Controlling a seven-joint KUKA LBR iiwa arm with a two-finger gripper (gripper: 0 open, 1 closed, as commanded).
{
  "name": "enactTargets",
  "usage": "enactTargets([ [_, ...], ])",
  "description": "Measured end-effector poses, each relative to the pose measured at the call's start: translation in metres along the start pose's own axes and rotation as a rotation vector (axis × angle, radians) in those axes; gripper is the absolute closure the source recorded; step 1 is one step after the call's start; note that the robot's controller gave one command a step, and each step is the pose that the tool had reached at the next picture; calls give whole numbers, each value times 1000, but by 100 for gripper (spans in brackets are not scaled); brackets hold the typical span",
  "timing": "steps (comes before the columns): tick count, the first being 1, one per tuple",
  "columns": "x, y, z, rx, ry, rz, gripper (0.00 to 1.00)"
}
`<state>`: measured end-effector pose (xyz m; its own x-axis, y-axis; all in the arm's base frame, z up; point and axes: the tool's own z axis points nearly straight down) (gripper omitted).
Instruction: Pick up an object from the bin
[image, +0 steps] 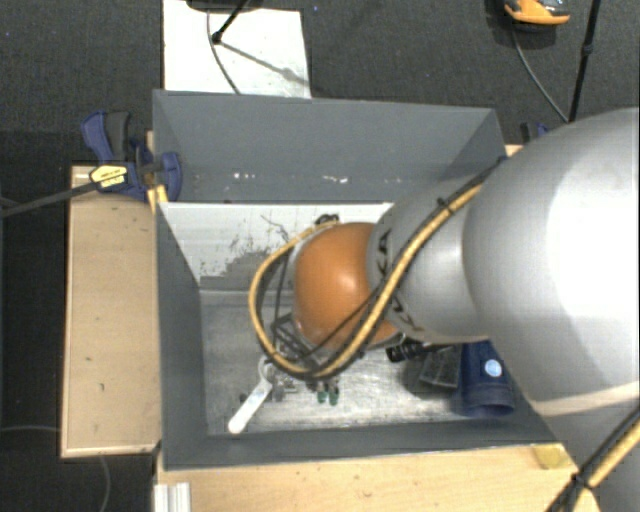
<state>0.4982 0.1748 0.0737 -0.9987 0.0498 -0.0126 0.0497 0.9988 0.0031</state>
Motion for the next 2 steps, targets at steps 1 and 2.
enactTargets([
  [1,-9,-5,1,-1,5,-171,100],
  [2,-9,-5,1,-1,5,-169,100],
])
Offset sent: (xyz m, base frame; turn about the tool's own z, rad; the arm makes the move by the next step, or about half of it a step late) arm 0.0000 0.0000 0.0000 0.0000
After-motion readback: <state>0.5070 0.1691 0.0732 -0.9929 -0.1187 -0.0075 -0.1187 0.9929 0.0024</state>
